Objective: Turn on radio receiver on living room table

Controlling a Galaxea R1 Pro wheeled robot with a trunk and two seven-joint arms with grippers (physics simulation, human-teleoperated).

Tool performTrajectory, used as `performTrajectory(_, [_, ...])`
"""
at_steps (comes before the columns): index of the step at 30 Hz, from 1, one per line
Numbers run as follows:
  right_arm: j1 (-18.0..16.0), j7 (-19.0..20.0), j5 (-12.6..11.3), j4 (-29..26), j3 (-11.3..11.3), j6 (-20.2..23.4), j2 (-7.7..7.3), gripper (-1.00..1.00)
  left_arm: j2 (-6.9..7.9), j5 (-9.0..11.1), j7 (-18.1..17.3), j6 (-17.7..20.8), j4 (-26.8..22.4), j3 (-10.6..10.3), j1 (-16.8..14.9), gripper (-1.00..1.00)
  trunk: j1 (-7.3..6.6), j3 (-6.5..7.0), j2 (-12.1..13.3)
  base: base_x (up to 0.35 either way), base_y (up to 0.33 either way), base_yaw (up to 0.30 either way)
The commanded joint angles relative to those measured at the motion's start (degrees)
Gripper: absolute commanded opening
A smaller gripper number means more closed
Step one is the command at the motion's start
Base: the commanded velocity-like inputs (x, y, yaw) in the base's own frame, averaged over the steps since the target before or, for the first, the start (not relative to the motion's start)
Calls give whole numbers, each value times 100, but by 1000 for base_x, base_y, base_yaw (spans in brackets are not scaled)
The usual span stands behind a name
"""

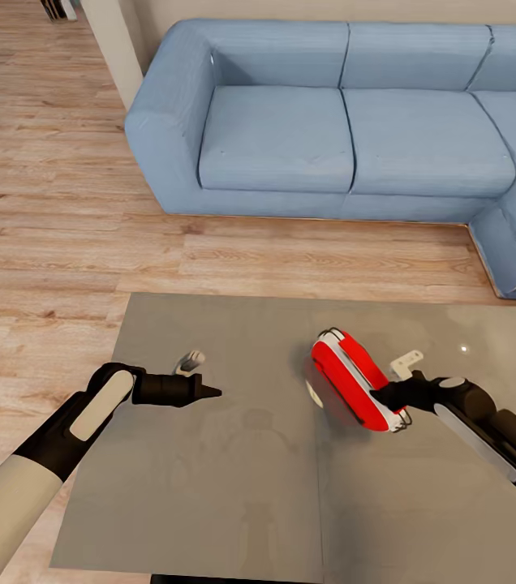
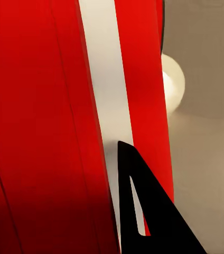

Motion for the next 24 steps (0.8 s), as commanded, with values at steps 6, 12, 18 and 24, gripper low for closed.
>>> performTrajectory(6, [58,-427,-81,-25,396,-470,-5,-100,-2,-1,-2,-1,4,-6,-4,-100,3,-1,1,0,0,0])
performTrajectory(12, [60,-601,-97,-87,495,-637,-7,-100,-2,-1,-8,-1,4,-7,-4,-100,3,-1,1,0,0,0])
performTrajectory(18, [60,-618,-109,-94,527,-666,-14,100,-2,-1,-10,-1,4,-4,-4,-100,3,-1,1,0,0,0])
performTrajectory(24, [60,-603,-150,-87,527,-663,-24,100,-2,-1,-10,-1,4,-1,-4,-100,3,-1,1,0,0,0])
